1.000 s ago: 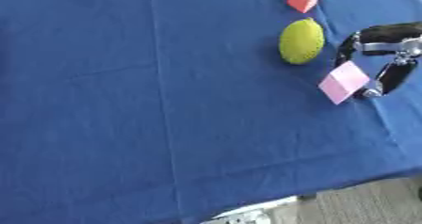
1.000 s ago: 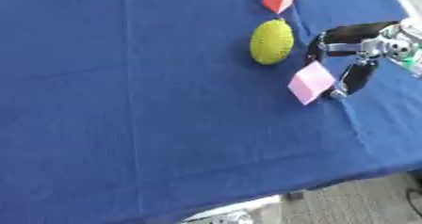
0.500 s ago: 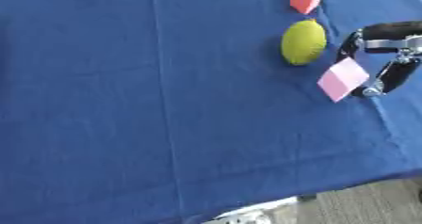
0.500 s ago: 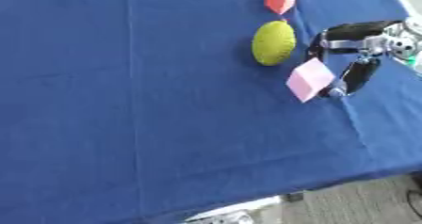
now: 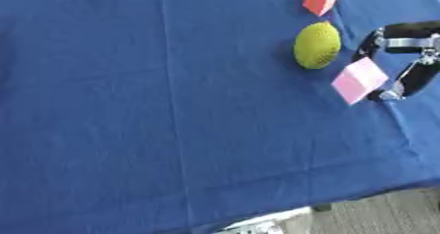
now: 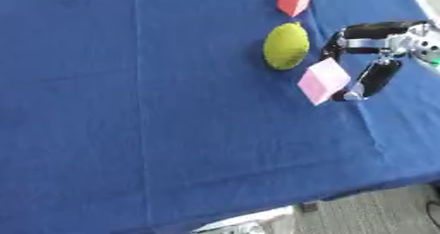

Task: Pick up the objects with one hand, pass them to the other hand, and then place them into the box on the other side of the table.

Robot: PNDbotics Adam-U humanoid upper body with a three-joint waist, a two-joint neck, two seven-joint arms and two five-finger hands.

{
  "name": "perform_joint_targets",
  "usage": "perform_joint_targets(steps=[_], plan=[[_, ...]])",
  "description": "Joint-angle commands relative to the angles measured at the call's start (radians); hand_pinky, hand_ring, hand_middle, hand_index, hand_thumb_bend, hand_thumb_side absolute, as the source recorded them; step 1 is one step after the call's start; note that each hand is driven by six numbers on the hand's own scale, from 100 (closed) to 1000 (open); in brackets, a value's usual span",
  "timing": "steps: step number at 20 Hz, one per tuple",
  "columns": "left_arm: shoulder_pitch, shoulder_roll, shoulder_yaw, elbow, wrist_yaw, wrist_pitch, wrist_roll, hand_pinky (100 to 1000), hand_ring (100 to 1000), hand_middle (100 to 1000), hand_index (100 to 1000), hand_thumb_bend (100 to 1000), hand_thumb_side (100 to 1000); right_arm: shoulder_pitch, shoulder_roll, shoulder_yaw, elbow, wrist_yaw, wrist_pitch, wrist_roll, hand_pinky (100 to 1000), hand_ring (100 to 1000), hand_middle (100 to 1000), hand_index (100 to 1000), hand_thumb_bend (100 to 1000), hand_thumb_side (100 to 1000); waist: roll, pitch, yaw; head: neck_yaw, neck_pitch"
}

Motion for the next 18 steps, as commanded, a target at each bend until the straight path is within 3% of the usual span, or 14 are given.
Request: perform_joint_targets(steps=[1,12,18], plan=[[-0.010,0.043,0.006,-0.023,-0.003,-0.002,0.002,864,857,819,864,430,765,-0.003,-0.043,-0.028,-0.033,-0.055,0.019,-0.012,829,655,542,538,290,100,0.000,-0.027,-0.002,0.010,-0.007],[-0.010,0.045,0.004,-0.034,-0.006,-0.002,-0.001,864,856,820,864,431,759,-0.037,-0.004,-0.027,-0.144,-0.226,0.112,-0.084,808,621,525,534,262,100,-0.001,-0.030,0.007,0.033,-0.034],[-0.011,0.045,-0.004,-0.050,-0.021,-0.002,-0.008,863,856,818,861,430,753,-0.089,0.035,-0.005,-0.182,-0.267,0.191,-0.094,800,618,524,535,259,100,-0.002,-0.032,0.013,0.038,-0.050]])
